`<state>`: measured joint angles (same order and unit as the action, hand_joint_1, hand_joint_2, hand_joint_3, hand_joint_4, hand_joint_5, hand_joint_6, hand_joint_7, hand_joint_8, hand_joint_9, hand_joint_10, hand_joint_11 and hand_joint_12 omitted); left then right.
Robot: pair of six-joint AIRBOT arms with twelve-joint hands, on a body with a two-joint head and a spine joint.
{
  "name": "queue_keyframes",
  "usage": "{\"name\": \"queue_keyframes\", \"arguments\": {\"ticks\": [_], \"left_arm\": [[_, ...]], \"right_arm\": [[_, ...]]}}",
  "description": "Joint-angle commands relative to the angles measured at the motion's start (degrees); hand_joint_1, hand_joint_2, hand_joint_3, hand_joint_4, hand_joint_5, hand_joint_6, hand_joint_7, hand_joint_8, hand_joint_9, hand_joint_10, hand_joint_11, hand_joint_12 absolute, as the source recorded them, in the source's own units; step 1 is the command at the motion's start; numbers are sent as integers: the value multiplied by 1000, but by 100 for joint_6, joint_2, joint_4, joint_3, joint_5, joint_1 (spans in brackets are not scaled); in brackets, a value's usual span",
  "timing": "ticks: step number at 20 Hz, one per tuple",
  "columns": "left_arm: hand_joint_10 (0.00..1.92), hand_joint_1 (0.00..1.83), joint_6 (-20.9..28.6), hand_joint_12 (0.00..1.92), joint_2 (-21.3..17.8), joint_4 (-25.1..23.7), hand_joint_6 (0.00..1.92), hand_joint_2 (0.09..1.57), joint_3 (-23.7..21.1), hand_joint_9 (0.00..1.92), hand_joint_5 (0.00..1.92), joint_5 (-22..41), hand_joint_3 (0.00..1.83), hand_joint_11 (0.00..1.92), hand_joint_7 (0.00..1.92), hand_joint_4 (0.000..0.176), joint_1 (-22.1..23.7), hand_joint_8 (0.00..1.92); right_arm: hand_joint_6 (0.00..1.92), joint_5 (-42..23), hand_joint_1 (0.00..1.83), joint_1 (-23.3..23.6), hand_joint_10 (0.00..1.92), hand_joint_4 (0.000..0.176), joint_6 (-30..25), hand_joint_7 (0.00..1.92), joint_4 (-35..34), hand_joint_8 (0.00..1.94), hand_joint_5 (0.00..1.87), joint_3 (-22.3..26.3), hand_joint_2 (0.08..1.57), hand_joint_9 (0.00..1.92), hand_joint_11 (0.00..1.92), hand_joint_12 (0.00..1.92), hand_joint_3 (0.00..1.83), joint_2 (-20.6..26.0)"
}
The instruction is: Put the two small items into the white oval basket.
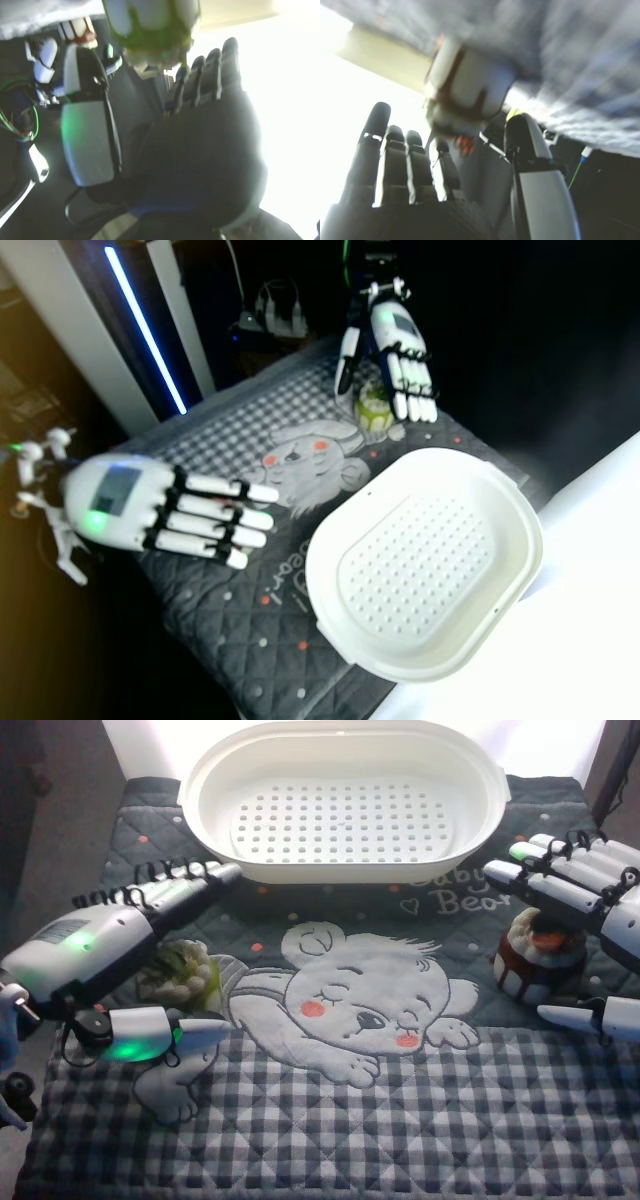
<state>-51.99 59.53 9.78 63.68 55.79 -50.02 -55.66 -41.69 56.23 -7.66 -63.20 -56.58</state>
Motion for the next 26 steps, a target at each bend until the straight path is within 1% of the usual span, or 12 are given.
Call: {"name": "queue_keyframes", "arguments": {"ticks": [1,2,3,4,5,6,7,8,11,16,19,26], "left_arm": [[0,932,95,189,70,13,26,1105,79,0,104,462,0,3,0,25,52,0],[19,993,184,596,149,37,20,1129,171,78,254,368,0,0,114,0,50,4],[74,1044,207,995,184,88,37,1152,212,220,369,332,3,0,209,0,45,17],[558,1158,226,1567,209,124,36,1194,251,302,583,269,0,0,423,0,44,44],[1044,1226,263,1821,214,130,49,1218,272,283,701,257,3,45,521,0,44,66],[1482,1112,288,1901,211,131,1152,1270,273,312,668,299,3,223,450,0,45,566],[1718,1100,289,1917,195,130,1419,1340,273,346,661,322,4,381,439,0,48,1527],[1763,1232,289,1920,169,129,1587,1373,273,438,603,355,3,540,374,0,48,1798],[1920,1262,288,1921,31,118,1557,1390,204,516,558,585,2,539,324,0,66,1821],[1890,1246,284,1921,-232,-165,1665,1387,85,498,508,1151,3,348,411,0,334,1725],[1883,1249,249,1921,-252,-240,1623,1386,154,550,518,1149,0,557,373,0,618,1753],[1834,1268,184,1921,564,-496,1654,1367,1387,565,560,-538,0,648,408,0,2332,1683]], "right_arm": [[0,-475,765,40,0,62,-4,0,-26,0,0,-74,1148,0,0,25,6,-23],[0,-324,692,40,15,59,-4,44,-28,16,0,-136,1123,37,32,21,0,-103],[4,-231,700,40,56,52,-5,134,-31,14,51,-174,1112,121,6,741,7,-153],[7,-135,843,40,503,0,-5,340,-31,19,175,-208,1163,315,121,1455,2,-205],[33,-72,946,40,935,0,-6,539,-31,67,300,-232,1209,552,473,1645,6,-233],[228,-51,1229,40,1297,0,-7,696,-30,1116,535,-235,1229,770,793,1727,1,-237],[1198,-51,1202,41,1455,0,-7,809,-30,1343,541,-236,1254,935,979,1798,20,-235],[1356,-51,1193,48,1638,0,-7,798,-28,1508,561,-242,1277,929,986,1896,11,-227],[1525,-44,1292,342,1726,0,-8,646,152,1537,521,-192,1304,678,659,1921,7,-121],[1250,-438,1213,557,1767,0,-8,792,360,1589,631,57,1268,1040,1103,1921,0,295],[1331,-552,1217,788,1529,0,-5,859,386,1427,622,17,1248,997,998,1790,0,338],[1329,586,1341,2120,1493,0,352,814,425,1235,622,-890,1215,847,734,1772,0,-396]]}}
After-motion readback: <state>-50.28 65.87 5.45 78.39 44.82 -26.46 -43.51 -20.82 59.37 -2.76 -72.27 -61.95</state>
